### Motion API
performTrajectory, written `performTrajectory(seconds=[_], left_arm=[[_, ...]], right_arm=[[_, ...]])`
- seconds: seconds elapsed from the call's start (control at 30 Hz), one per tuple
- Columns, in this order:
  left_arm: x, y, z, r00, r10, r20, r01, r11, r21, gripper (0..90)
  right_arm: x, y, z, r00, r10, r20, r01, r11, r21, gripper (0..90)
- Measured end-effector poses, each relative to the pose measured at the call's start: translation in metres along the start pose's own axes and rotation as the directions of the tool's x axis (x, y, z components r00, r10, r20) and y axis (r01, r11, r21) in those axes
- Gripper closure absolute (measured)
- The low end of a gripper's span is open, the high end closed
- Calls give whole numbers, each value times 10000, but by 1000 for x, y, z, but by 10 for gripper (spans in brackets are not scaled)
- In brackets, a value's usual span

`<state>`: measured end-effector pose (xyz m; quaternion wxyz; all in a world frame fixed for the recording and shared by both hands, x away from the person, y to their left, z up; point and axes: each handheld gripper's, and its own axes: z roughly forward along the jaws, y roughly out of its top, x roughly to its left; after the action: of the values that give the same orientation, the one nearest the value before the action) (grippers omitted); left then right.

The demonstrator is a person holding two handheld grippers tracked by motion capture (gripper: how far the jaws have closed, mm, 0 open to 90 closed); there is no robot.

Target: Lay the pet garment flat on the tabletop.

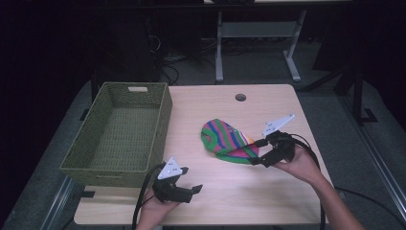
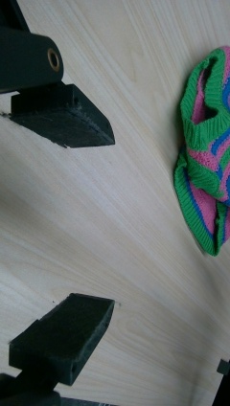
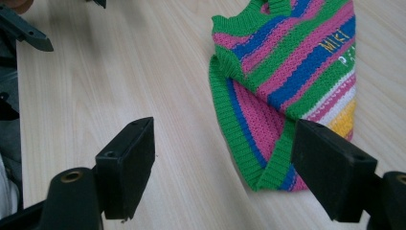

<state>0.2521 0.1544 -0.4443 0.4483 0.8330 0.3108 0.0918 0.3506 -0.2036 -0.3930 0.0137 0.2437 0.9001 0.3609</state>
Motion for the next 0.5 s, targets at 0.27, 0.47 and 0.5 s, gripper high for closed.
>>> performTrajectory(seconds=[0.27,0.47,0.5], left_arm=[[0,0,0,10000,-20,46,20,10000,-66,189],[1,1,-1,10000,0,48,0,9999,-118,188],[1,1,-1,10000,18,47,-18,9999,-118,189]], right_arm=[[-10,24,8,9994,-354,-12,354,9983,459,237],[-19,38,13,9995,-312,-12,312,9977,605,237],[-22,43,17,9998,-218,-33,220,9975,679,237]])
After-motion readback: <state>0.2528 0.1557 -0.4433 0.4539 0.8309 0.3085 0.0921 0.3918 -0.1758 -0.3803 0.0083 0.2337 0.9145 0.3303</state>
